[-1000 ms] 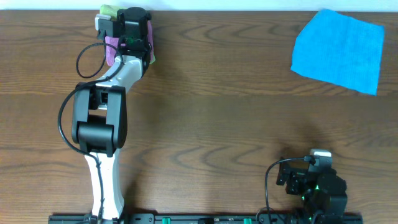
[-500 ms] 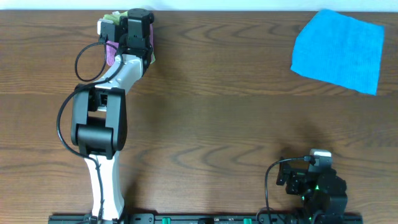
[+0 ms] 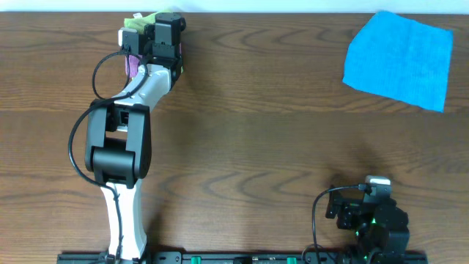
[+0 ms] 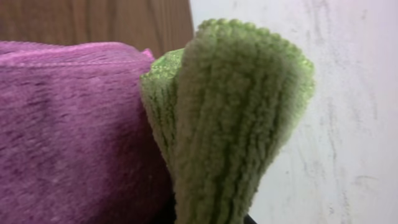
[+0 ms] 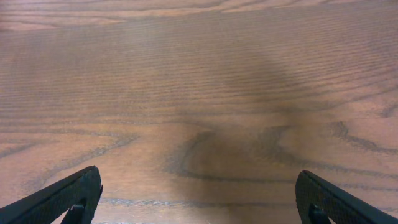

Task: Fold the cloth
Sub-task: 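Lower the green square onto the pink cloth and adjust its placement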

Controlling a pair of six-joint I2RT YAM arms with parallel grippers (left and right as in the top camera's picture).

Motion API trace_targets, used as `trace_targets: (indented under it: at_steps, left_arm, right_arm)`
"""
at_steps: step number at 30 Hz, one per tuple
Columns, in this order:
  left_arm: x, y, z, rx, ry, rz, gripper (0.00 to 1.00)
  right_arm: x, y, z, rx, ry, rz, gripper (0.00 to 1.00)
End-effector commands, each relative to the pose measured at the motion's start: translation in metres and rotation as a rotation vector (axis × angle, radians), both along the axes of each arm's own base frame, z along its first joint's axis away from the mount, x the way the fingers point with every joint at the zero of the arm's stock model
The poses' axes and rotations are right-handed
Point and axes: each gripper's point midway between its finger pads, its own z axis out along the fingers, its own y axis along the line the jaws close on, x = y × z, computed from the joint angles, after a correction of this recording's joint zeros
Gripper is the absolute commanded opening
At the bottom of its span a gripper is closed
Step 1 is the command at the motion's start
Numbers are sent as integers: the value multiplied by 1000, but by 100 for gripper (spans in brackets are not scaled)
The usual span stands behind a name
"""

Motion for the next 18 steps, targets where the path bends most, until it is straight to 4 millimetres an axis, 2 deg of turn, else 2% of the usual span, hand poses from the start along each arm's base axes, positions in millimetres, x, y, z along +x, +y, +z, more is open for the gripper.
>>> trace_targets:
  at_steps: [1, 2, 3, 4, 6, 7, 13, 18]
  left_arm:
    - [-2, -1, 33, -18, -45, 12, 11]
    - [-4, -1, 33, -21, -36, 15, 14]
    - [-5, 0, 33, -20, -30, 16, 24]
    - [-5, 0, 33, -19, -27, 16, 58]
    - [-6, 0, 33, -18, -22, 16, 98]
    - [-6, 0, 33, -19, -23, 15, 95]
    - [-8, -2, 33, -27, -13, 9, 95]
    - [-31, -2, 35, -47, 84, 11, 95]
  right_arm:
    - [0, 0, -2, 14, 0, -11, 99]
    - [0, 0, -2, 14, 0, -11, 99]
    - [0, 0, -2, 14, 0, -11, 99]
    - [0, 0, -2, 14, 0, -11, 99]
    - [0, 0, -2, 14, 0, -11, 99]
    - [0, 0, -2, 14, 0, -11, 99]
    - [0, 0, -2, 14, 0, -11, 99]
    - [0, 0, -2, 14, 0, -11, 99]
